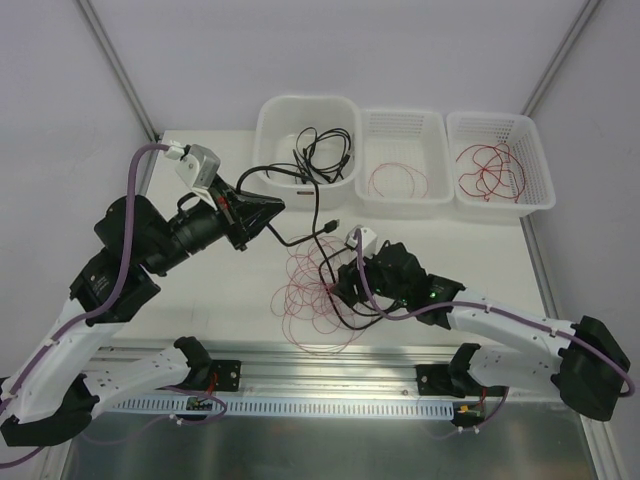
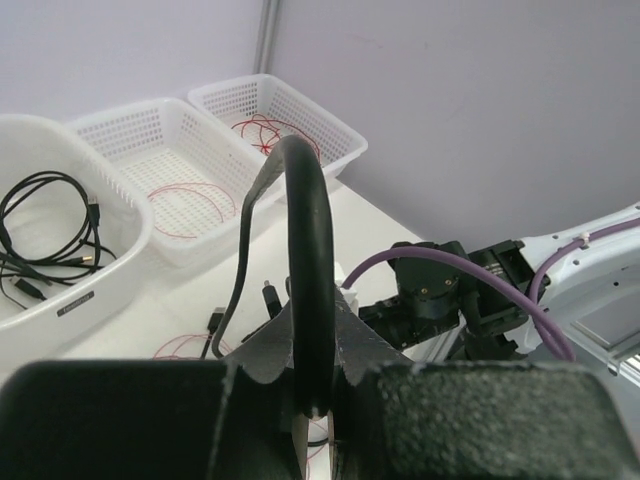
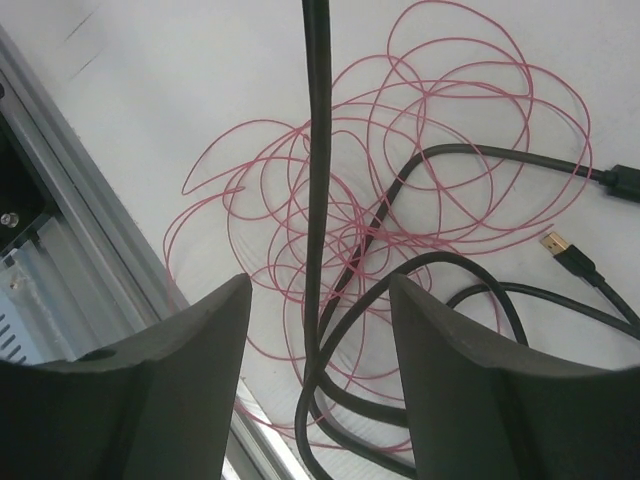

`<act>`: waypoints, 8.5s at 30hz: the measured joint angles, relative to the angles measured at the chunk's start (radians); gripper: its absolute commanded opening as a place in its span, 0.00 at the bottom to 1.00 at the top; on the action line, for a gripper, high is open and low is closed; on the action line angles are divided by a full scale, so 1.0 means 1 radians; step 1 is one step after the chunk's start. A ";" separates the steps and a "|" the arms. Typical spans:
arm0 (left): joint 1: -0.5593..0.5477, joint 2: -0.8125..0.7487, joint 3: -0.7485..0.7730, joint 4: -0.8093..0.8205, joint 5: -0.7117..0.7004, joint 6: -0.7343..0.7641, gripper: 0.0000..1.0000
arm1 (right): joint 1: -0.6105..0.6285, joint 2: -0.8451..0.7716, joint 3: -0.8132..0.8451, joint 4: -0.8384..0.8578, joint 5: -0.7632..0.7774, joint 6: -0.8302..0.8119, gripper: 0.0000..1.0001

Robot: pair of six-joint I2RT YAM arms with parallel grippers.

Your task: Untangle the cables

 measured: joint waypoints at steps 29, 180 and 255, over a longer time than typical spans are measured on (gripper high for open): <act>0.000 -0.008 -0.219 0.055 0.003 0.024 0.03 | 0.001 -0.185 0.631 -0.494 0.210 -0.189 0.01; -0.005 0.055 -0.522 0.261 -0.214 -0.126 0.00 | 0.034 -0.335 0.408 -0.583 0.172 -0.347 0.01; 0.082 -0.056 -0.610 0.236 -0.227 -0.146 0.00 | -0.306 0.030 0.115 -0.446 0.009 -0.170 0.01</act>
